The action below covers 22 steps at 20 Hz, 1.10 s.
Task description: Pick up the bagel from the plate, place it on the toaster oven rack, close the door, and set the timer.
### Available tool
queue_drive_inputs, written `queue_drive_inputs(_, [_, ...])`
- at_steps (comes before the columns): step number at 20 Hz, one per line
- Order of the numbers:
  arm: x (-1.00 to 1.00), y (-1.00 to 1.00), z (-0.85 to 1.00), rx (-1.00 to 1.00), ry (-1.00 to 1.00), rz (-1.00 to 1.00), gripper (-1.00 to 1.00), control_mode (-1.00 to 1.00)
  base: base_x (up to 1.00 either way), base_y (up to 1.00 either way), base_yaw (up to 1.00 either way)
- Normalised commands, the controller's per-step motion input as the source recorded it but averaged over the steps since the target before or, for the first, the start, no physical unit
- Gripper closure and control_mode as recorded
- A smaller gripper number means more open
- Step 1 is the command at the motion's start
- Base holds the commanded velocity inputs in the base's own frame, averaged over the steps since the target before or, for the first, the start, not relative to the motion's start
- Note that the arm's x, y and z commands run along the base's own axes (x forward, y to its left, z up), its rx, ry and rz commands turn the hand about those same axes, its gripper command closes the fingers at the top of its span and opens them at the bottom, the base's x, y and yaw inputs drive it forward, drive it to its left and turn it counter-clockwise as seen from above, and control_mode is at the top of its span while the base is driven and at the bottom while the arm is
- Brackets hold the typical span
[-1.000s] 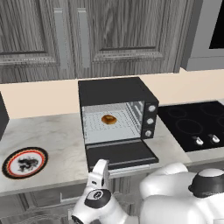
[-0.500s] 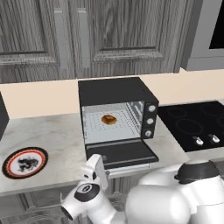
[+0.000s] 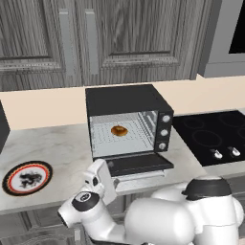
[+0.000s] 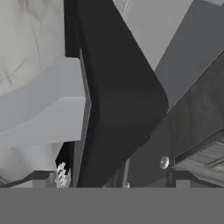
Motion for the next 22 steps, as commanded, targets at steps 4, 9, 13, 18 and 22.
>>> queue_drive_inputs(4, [0.72,-0.33,0.34,0.05,0.0,0.03,-1.0,-1.0,0.0,0.0,0.0])
queue_drive_inputs(9, [0.85,-0.37,0.2,0.06,0.0,0.04,-1.0,-1.0,0.0,0.0,0.0])
queue_drive_inputs(13, [0.88,-0.36,0.14,0.06,0.0,0.05,-1.0,-1.0,0.0,0.0,0.0])
queue_drive_inputs(18, [0.89,-0.36,0.04,0.06,0.0,0.05,-1.0,-1.0,0.0,0.0,0.0])
queue_drive_inputs(22, [0.87,-0.37,0.0,0.05,0.0,0.06,-1.0,-1.0,0.0,0.0,0.0])
